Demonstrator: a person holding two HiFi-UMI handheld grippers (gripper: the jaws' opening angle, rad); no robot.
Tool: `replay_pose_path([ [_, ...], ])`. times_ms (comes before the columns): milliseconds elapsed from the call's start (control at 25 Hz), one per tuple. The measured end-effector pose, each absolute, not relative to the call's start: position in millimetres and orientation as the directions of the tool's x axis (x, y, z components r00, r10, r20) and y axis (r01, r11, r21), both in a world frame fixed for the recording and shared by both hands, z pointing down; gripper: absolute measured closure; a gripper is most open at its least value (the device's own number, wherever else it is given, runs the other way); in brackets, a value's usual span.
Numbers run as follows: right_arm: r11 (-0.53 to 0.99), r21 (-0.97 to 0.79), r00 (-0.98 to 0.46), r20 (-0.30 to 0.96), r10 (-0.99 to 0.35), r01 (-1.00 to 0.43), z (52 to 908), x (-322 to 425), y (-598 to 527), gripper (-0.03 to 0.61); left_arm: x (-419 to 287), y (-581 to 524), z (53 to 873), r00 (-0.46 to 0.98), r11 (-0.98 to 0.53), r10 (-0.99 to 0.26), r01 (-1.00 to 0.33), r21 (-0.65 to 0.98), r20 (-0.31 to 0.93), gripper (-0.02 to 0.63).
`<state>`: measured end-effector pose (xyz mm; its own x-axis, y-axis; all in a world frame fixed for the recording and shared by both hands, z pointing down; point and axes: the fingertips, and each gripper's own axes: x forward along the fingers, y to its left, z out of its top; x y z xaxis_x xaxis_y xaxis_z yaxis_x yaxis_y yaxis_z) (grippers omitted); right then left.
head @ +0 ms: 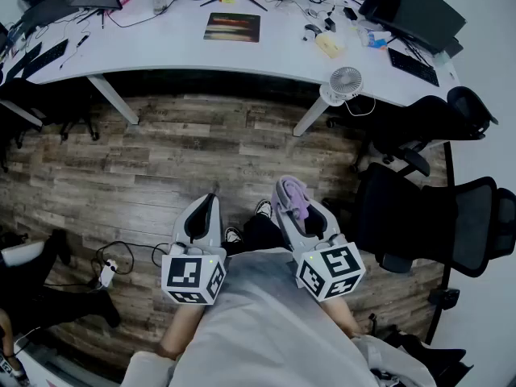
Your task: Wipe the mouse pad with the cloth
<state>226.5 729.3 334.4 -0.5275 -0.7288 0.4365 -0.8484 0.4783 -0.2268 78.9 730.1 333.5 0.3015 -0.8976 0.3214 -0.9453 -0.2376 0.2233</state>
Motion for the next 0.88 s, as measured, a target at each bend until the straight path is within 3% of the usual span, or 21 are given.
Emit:
replay_pose_path([
  [880, 0.516, -0.331, -0.613, 0.424, -0.666, -0.79, 353, 212, 546, 0.407, 75, 565, 347, 0.258, -0.203, -0.886, -0.963, 0.18, 0.385, 0.614],
])
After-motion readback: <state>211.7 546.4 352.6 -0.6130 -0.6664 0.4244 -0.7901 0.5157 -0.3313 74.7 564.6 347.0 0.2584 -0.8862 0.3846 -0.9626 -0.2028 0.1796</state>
